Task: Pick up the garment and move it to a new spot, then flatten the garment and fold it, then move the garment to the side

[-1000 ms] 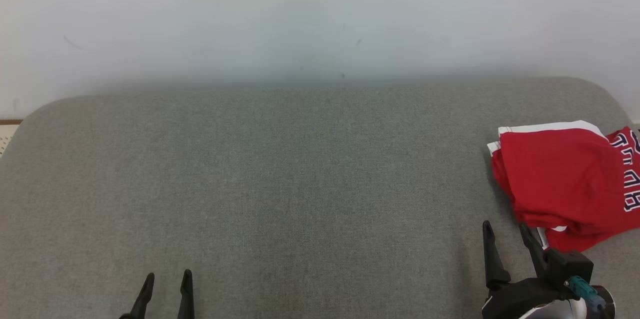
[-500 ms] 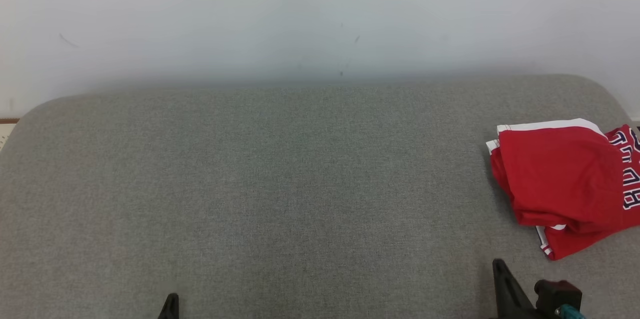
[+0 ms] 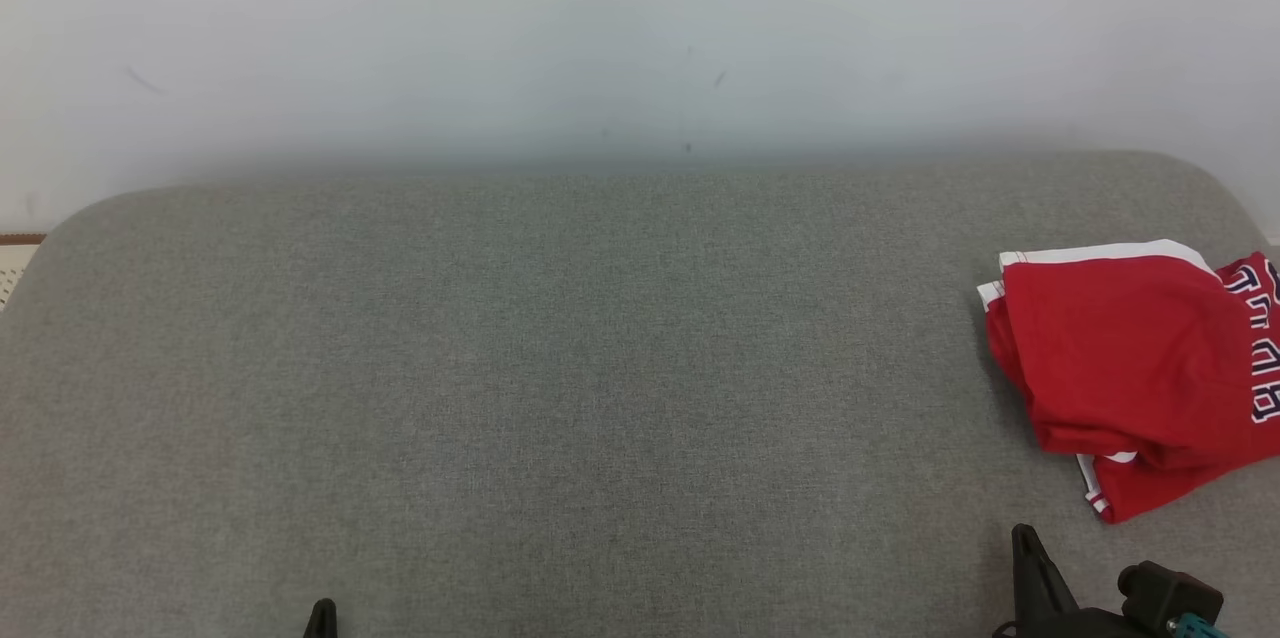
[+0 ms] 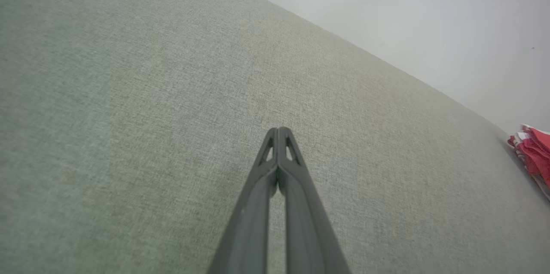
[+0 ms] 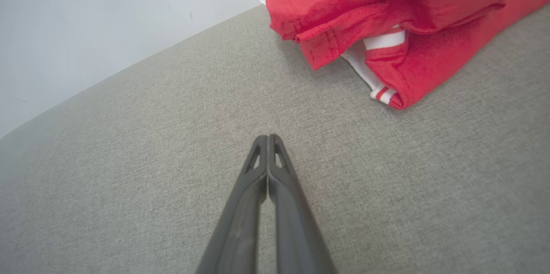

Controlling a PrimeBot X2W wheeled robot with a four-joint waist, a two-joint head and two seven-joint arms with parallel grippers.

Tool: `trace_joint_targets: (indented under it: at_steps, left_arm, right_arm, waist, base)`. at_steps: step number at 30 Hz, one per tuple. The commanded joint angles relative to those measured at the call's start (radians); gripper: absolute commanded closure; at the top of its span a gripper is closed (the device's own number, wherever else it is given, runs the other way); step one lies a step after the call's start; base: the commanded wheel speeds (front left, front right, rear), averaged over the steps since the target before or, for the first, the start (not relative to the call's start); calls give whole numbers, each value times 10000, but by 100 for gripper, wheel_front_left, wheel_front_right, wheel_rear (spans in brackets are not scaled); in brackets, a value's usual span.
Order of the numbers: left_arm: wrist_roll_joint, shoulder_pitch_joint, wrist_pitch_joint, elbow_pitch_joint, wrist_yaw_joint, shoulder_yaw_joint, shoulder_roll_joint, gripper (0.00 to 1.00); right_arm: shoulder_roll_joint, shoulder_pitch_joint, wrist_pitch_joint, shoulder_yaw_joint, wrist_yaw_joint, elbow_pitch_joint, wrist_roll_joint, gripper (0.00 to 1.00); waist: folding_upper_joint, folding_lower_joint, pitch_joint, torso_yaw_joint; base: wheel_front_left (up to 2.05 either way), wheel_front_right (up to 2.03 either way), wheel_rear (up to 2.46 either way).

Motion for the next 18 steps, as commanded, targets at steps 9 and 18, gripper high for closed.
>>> trace_joint_targets:
  at_steps: [9,18]
  left_arm:
    - [-1667,-310,376,-199,-141,201,42,100]
    - [-3014,-399,709,-243,-233,328,47,100]
  right_arm:
    - [54,-241,430,-259,1,-387,1747,100]
    - [108,-287,806,-459,1,-583,3174,100]
  waist:
    - [0,-1,-2,43]
    - [0,-1,-5,86]
  base:
    - [0,0,0]
    - [0,0,0]
